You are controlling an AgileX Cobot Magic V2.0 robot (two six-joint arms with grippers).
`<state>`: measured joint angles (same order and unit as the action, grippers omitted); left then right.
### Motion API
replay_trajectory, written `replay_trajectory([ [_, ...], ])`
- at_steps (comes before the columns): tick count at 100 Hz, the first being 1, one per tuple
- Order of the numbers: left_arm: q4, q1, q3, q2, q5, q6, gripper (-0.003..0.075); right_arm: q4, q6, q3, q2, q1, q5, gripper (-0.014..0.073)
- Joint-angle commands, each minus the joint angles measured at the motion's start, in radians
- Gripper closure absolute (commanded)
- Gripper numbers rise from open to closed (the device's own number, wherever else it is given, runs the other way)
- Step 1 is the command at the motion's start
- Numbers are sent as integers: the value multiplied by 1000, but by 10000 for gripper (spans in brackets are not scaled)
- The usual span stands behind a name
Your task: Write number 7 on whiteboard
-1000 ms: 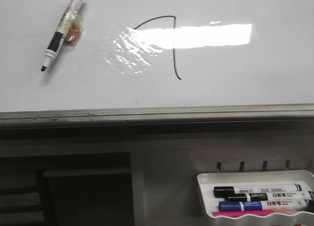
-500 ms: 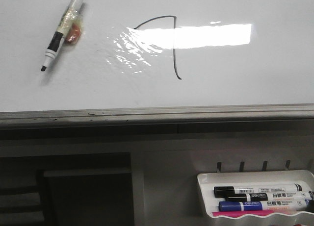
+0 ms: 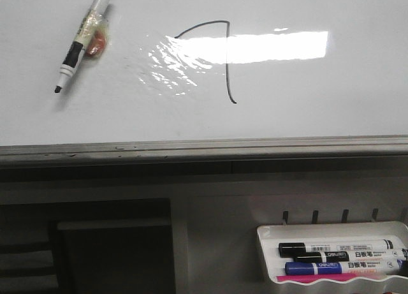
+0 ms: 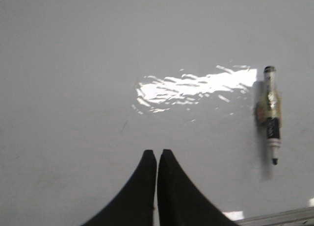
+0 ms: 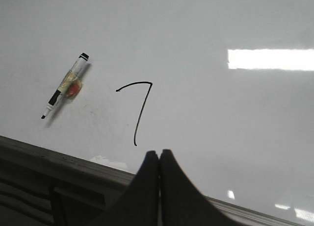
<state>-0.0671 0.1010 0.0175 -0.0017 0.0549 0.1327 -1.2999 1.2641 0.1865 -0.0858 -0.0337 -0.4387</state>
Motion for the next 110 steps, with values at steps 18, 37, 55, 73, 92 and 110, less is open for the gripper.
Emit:
replay_trajectory([
  [18, 33, -84, -54, -34, 11, -26, 741, -37, 13, 23, -10, 1, 29, 664],
  [37, -12, -122, -54, -34, -45, -24, 741, -37, 13, 23, -10, 1, 29, 664],
  [55, -12, -137, -54, -34, -45, -26, 741, -37, 13, 23, -10, 1, 29, 664],
  [73, -40, -137, -54, -32, -45, -28, 741, -37, 13, 23, -10, 1, 29, 664],
  [92, -48, -137, -52, -32, -45, -28, 741, -37, 13, 23, -10, 1, 29, 664],
  [110, -48, -137, -52, -32, -45, -28, 741, -37, 13, 23, -10, 1, 29, 664],
])
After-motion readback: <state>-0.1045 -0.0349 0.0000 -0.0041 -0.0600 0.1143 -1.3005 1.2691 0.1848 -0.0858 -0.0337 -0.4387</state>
